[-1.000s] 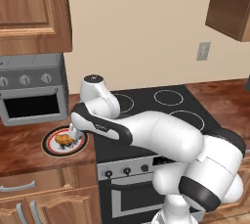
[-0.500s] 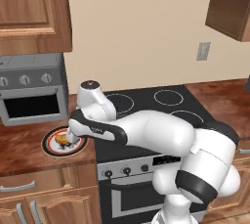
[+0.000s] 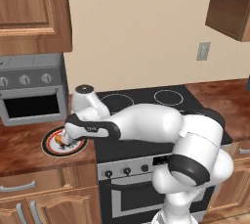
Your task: Pick the croissant and place it on the pan. Then turn on the stove to warm the croissant.
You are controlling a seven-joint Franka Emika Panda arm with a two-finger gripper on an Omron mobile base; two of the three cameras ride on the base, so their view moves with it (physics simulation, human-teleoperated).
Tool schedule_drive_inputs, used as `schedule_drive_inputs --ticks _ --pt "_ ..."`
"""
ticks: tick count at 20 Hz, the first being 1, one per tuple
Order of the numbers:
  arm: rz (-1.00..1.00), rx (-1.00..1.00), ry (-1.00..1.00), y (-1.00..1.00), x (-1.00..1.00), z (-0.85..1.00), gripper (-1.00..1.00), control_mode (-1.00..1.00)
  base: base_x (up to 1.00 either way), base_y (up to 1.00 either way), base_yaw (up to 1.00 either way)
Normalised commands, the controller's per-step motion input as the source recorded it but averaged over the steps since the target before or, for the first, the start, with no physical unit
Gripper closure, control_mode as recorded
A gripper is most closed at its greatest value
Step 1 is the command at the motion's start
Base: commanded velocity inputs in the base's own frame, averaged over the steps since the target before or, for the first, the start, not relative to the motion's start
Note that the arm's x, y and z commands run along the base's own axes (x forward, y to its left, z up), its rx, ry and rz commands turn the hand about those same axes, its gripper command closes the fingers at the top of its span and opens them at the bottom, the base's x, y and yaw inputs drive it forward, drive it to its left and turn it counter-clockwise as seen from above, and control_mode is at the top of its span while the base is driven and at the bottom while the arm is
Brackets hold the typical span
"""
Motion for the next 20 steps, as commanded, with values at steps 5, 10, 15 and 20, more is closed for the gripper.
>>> schedule_drive_inputs --ticks 5,10,15,20 --pt "0.00 0.00 0.00 0.20 0.29 -0.13 -1.00 -1.00 0.00 0.00 0.00" --pt "0.00 0.00 0.00 0.22 0.36 -0.14 -1.00 -1.00 0.00 0.00 0.00" --pt "0.00 0.00 0.00 0.25 0.36 -0.21 -1.00 -1.00 0.00 0.00 0.00" --pt "0.00 0.00 0.00 0.25 0.33 -0.23 -1.00 -1.00 0.00 0.00 0.00"
